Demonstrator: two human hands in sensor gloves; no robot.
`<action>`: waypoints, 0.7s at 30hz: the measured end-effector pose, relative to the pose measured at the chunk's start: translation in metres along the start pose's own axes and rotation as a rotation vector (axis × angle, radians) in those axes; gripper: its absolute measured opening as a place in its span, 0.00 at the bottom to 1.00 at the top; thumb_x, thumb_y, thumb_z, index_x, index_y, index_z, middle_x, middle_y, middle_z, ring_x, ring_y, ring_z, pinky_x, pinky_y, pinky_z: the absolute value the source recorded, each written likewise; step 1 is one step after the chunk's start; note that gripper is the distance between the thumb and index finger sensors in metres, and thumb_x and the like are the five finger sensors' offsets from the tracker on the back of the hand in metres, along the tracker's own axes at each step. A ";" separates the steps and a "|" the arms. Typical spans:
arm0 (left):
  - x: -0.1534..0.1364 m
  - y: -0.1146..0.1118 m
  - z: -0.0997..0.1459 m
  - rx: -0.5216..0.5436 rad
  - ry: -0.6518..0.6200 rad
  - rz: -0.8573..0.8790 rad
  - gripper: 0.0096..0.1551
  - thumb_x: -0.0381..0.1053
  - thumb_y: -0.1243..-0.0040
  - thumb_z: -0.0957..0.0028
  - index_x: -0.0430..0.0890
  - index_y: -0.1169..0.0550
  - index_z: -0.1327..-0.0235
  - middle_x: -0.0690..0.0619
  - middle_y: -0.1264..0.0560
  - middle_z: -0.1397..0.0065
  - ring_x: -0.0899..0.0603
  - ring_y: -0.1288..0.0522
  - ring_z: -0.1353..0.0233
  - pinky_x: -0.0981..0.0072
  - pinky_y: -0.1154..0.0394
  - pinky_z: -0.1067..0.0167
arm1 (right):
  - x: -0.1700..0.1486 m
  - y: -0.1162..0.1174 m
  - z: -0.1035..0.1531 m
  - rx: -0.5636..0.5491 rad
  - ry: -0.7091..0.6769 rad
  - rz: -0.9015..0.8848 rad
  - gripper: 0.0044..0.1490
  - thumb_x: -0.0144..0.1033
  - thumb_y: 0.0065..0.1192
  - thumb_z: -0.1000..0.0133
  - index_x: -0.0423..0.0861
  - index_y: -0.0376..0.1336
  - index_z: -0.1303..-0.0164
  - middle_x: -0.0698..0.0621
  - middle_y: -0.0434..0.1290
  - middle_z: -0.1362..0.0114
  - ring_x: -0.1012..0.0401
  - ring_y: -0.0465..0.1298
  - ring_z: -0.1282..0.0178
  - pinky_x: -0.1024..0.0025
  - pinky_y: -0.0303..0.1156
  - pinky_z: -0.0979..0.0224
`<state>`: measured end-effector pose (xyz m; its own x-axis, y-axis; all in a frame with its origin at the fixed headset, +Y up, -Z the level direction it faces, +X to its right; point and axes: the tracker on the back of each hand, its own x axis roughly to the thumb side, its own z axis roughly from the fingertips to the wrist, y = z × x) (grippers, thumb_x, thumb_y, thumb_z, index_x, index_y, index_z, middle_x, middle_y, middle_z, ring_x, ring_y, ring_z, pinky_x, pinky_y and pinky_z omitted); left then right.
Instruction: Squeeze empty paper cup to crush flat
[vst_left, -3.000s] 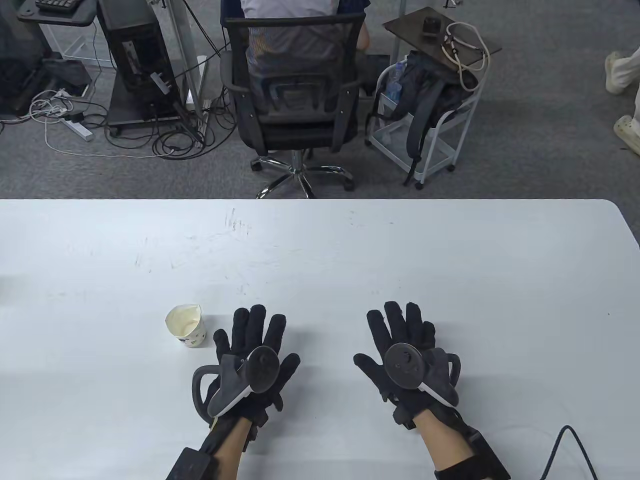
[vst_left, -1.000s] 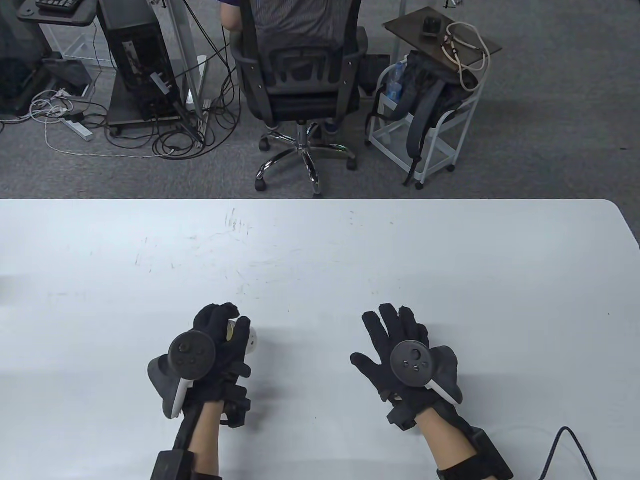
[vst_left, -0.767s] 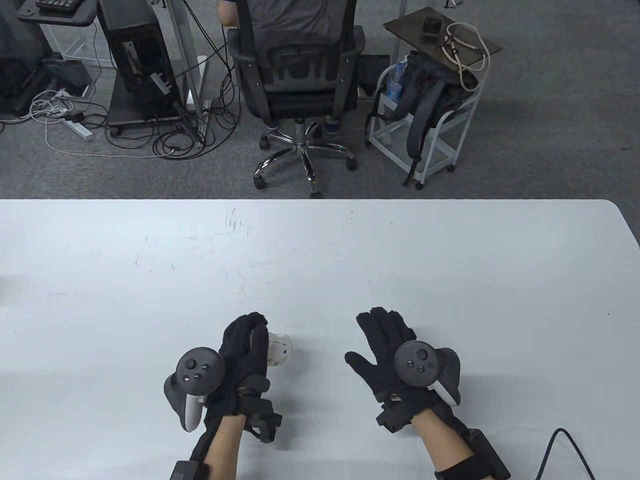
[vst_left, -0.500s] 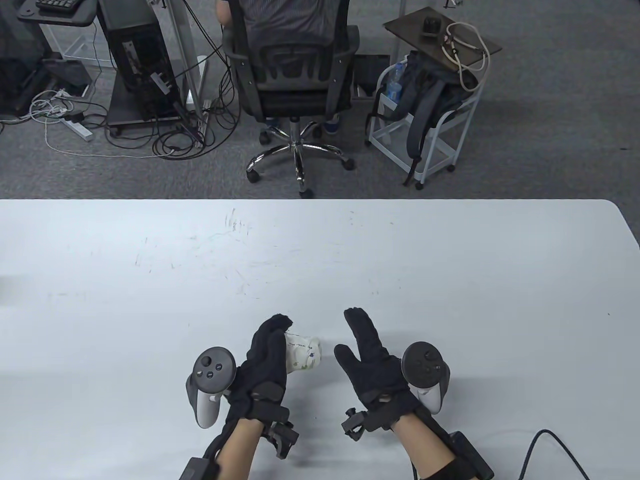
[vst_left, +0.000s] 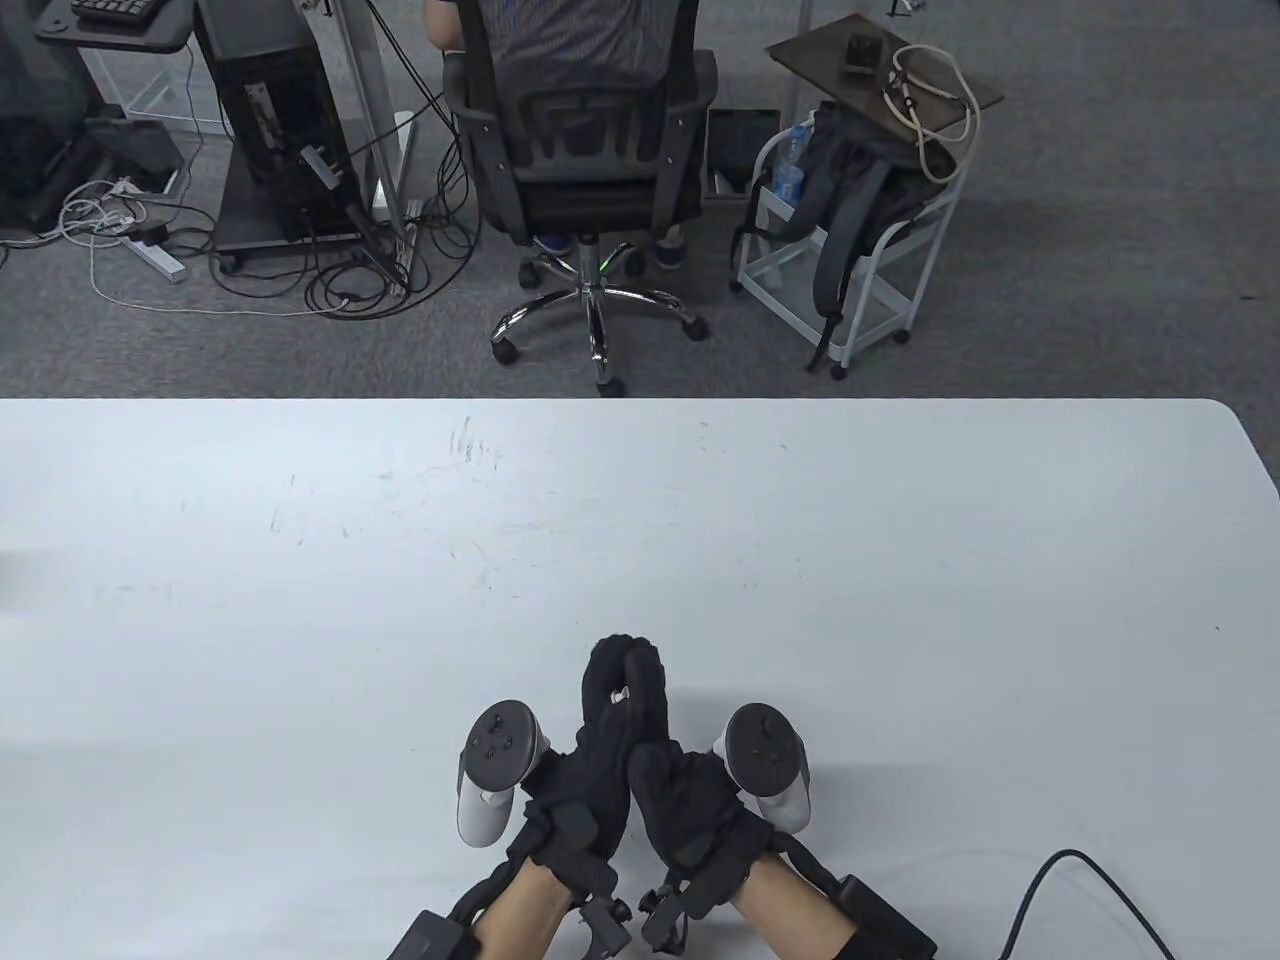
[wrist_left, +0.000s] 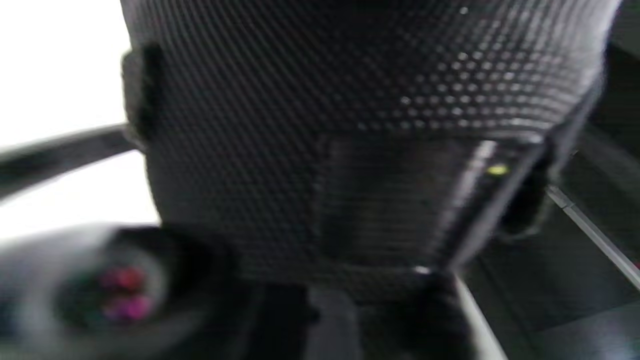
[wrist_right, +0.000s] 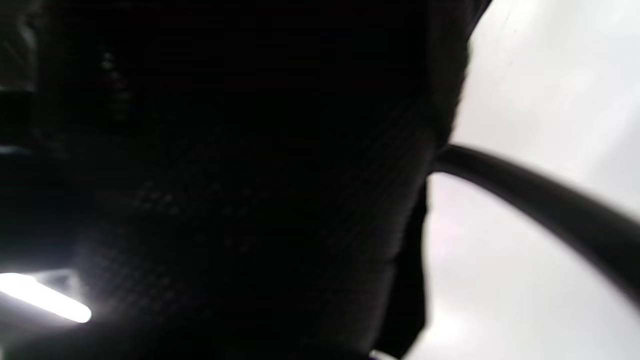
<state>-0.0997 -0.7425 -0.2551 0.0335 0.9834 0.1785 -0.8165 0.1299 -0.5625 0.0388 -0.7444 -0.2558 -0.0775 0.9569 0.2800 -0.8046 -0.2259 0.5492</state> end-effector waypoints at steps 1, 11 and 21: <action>-0.001 0.002 0.001 0.021 0.032 -0.016 0.46 0.75 0.75 0.33 0.57 0.78 0.23 0.47 0.79 0.16 0.33 0.76 0.16 0.29 0.60 0.22 | -0.002 -0.002 0.000 0.022 0.020 0.011 0.56 0.80 0.19 0.56 0.59 0.15 0.30 0.58 0.14 0.21 0.44 0.18 0.24 0.29 0.29 0.31; 0.010 0.044 0.010 0.292 0.183 -0.849 0.43 0.71 0.51 0.35 0.59 0.52 0.13 0.45 0.53 0.12 0.37 0.38 0.22 0.51 0.29 0.32 | 0.006 -0.043 0.017 -0.254 0.072 0.556 0.54 0.75 0.41 0.52 0.59 0.39 0.19 0.49 0.40 0.12 0.40 0.32 0.18 0.30 0.35 0.28; -0.020 0.048 0.002 0.091 0.488 -1.207 0.46 0.69 0.41 0.39 0.61 0.48 0.14 0.43 0.55 0.12 0.35 0.41 0.20 0.46 0.32 0.30 | 0.006 -0.062 0.022 -0.285 0.131 0.874 0.53 0.72 0.50 0.50 0.57 0.45 0.18 0.47 0.43 0.12 0.38 0.35 0.18 0.29 0.36 0.28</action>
<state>-0.1408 -0.7567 -0.2840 0.9571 0.2005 0.2093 -0.1601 0.9677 -0.1948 0.1016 -0.7290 -0.2713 -0.7762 0.4852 0.4026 -0.5424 -0.8394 -0.0343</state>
